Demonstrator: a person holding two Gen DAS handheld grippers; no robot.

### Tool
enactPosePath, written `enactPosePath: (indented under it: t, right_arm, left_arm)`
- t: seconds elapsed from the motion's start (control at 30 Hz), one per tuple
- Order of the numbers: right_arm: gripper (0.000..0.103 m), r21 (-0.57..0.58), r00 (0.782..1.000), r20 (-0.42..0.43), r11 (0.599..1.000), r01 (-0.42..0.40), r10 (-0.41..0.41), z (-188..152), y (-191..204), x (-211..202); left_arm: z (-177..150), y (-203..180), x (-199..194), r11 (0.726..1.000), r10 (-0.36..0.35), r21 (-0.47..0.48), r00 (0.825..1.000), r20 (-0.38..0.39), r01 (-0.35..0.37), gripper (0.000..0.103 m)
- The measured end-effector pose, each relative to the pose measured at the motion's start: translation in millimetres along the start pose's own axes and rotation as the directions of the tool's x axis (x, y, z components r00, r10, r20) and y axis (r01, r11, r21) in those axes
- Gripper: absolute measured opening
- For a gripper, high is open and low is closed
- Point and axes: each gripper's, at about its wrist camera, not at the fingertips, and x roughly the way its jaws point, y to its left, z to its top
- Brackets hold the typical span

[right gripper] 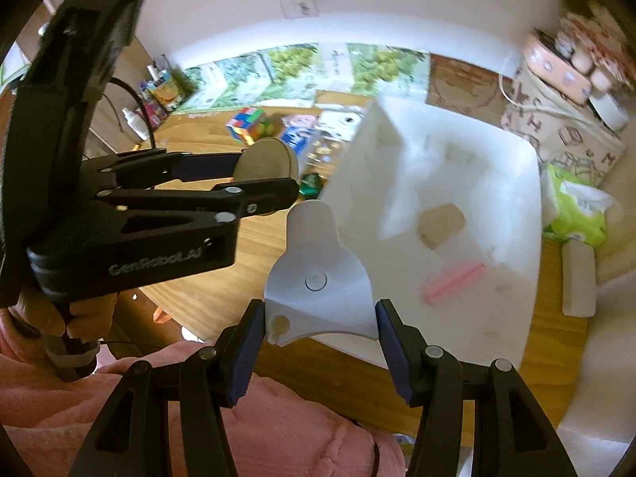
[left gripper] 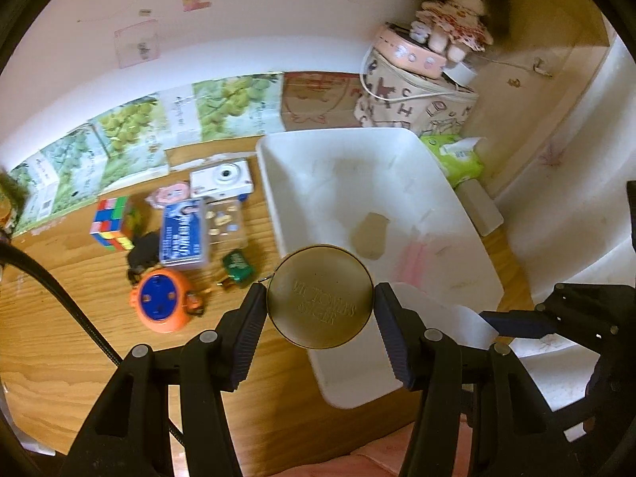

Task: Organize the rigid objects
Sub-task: 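Carry the gold tin in the left tool over the bin while the right tool carries the white piece, then open the left tool to drop the tin while the right tool drops the white piece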

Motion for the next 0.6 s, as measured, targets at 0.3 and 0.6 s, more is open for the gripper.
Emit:
enactPosePath:
  t: [0.3,0.6]
  right_arm:
    - [0.057,0.052,0.996,-0.079,0.998,0.043,-0.038,-8,-44,19]
    - [0.056,0.101,0.987,-0.150,0.992,0.078,-0.062,-7,-82,45]
  left_arm:
    - [3,-28,33,0.999,-0.032,0.025,0.999,-0.017,0.032,0.059]
    - [6,-40,60,0.999,-0.041,0.029,0.999,-0.018,0.042,0.059]
